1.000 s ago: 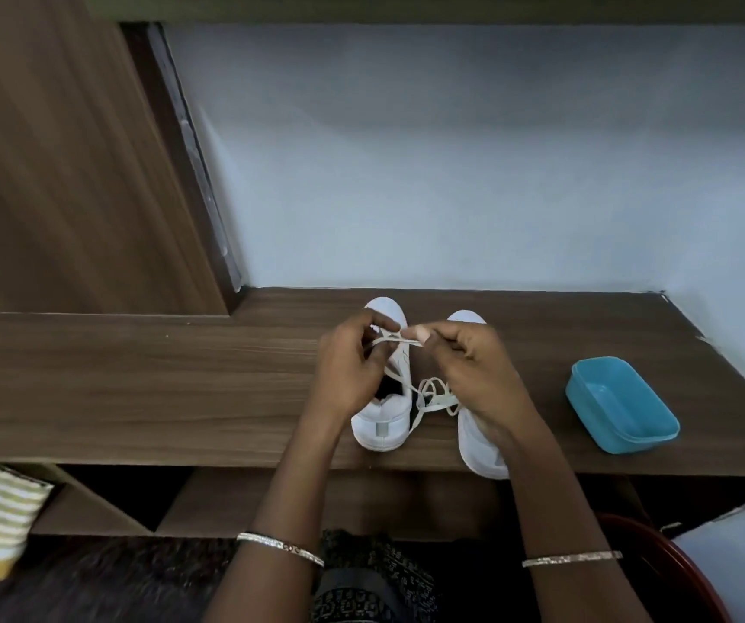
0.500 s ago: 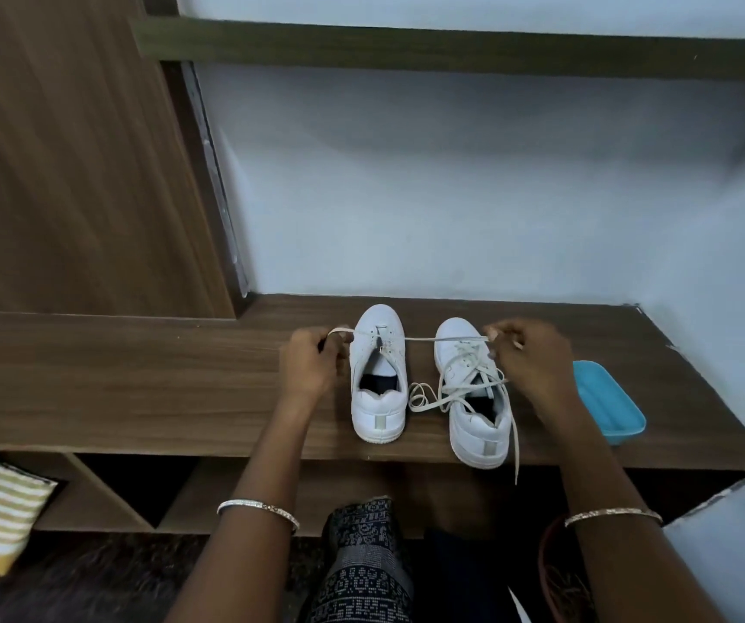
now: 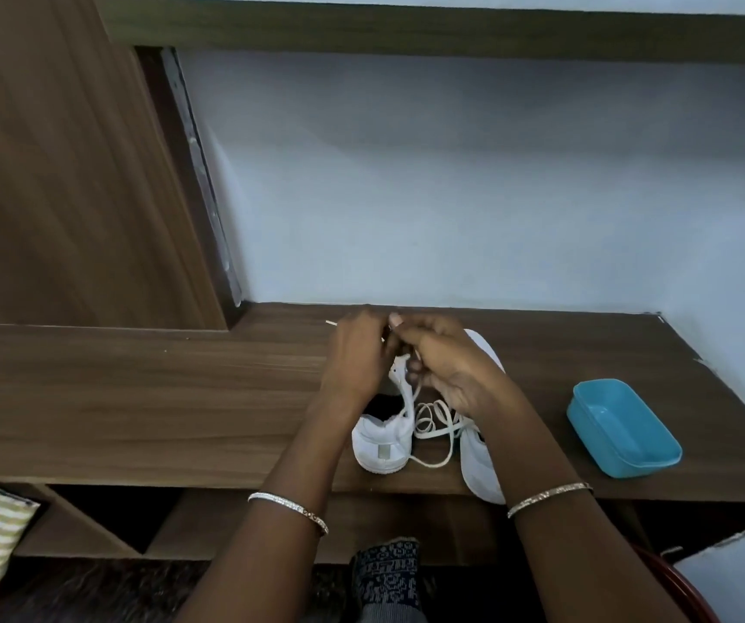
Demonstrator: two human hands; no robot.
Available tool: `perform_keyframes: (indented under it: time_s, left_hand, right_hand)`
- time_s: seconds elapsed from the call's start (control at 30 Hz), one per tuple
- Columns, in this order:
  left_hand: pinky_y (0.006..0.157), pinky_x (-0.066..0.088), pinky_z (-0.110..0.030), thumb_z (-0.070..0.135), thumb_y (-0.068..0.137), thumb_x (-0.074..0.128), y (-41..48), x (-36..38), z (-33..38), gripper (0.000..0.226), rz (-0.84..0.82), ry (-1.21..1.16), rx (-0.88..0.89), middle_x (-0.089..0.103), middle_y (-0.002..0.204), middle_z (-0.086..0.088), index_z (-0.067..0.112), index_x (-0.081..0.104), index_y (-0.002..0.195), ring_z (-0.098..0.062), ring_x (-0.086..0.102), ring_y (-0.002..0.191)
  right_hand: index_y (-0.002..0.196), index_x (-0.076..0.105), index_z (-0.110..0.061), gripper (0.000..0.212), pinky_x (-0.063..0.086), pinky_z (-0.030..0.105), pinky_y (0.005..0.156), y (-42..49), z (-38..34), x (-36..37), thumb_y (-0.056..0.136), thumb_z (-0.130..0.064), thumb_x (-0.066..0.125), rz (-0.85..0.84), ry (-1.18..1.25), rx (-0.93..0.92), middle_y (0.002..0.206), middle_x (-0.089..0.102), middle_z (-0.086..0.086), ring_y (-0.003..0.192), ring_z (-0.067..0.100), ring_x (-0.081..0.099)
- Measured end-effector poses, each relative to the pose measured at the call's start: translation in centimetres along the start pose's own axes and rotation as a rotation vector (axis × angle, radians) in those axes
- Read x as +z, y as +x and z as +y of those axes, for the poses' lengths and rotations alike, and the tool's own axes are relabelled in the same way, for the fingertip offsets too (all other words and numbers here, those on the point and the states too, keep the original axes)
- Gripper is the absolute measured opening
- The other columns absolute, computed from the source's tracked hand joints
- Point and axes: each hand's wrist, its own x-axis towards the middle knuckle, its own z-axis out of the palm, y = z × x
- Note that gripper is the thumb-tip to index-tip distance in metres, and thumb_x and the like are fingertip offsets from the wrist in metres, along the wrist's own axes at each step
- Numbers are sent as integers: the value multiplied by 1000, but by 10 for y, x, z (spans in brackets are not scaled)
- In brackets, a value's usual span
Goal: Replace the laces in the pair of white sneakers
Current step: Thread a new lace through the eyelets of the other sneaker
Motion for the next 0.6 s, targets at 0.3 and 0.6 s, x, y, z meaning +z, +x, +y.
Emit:
perform_keyframes:
  time_s: [0.3,0.6]
  left_hand:
    - [49,48,-25,18,90,71,16,-17,-45,11,-190,-440,-230,67,65,-1,10,75,83,-9,59,55]
    - [52,54,-25,26,94,65,17,-1,-27,19,-263,-929,-493,73,93,-14,14,70,107,-14,68,67]
  right_hand:
    - [89,79,-14,24,34,16,54,16,-3,-46,96,-32,65,170,-233,-127,68,58,-9,48,1,42]
    - [92,79,-11,17,41,20,61,27,2,-52,95,-19,65,27,-148,-154,84,75,9,60,5,51]
